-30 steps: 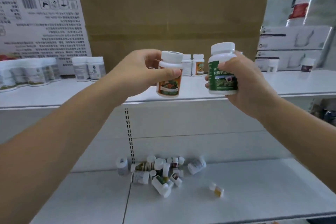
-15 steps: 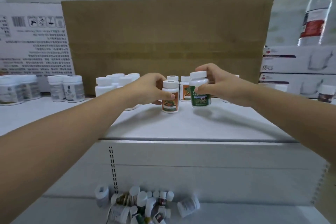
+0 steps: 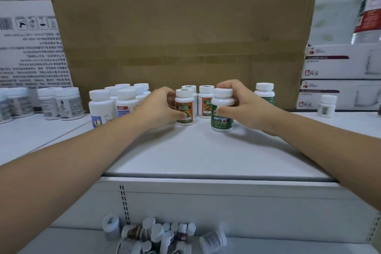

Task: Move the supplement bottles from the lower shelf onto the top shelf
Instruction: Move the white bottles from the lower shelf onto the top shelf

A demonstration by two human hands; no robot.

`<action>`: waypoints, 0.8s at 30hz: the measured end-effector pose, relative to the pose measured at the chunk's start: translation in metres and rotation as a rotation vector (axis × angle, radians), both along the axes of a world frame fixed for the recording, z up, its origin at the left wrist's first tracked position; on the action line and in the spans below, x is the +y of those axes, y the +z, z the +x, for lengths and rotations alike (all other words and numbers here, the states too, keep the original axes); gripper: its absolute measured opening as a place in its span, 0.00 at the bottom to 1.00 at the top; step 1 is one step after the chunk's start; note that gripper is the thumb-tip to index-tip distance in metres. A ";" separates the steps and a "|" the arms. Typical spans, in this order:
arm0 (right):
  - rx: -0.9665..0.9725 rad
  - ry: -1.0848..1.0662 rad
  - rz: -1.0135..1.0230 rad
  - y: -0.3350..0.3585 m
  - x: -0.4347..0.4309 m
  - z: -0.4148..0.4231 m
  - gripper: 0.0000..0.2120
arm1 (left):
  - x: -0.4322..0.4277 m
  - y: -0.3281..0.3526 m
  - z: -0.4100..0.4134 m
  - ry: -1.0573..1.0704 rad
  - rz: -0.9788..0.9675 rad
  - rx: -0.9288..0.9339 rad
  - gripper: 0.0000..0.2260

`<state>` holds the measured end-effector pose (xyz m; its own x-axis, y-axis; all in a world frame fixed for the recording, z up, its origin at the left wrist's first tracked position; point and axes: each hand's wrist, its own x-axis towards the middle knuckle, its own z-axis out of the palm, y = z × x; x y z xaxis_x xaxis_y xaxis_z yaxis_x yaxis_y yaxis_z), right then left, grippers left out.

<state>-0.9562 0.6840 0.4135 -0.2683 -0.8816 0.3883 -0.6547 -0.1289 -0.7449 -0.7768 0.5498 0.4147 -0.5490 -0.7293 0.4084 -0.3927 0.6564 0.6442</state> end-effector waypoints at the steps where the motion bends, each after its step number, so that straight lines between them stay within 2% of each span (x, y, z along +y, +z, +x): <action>1: -0.005 -0.001 0.001 0.001 0.000 0.000 0.23 | 0.000 0.000 -0.001 -0.003 0.000 0.008 0.21; 5: -0.006 -0.007 0.006 0.001 0.000 0.003 0.23 | -0.001 -0.004 -0.002 -0.008 -0.024 0.019 0.22; 8: -0.003 -0.011 0.008 0.000 0.002 0.004 0.24 | -0.002 -0.008 -0.002 0.005 -0.066 -0.049 0.21; 10: 0.014 -0.021 0.018 0.001 0.003 0.005 0.25 | 0.001 -0.008 -0.001 0.036 -0.088 -0.170 0.23; 13: 0.051 -0.033 0.039 0.004 0.005 0.008 0.25 | 0.013 -0.004 0.007 0.076 -0.133 -0.457 0.27; 15: 0.060 -0.036 0.055 0.006 0.008 0.008 0.26 | 0.023 0.001 0.014 0.067 -0.185 -0.651 0.26; 17: 0.083 -0.041 0.068 0.011 0.013 0.008 0.26 | 0.035 0.006 0.022 0.049 -0.213 -0.742 0.25; 24: 0.112 -0.055 0.043 0.044 0.057 -0.008 0.25 | 0.075 0.024 0.005 -0.128 -0.320 -0.648 0.18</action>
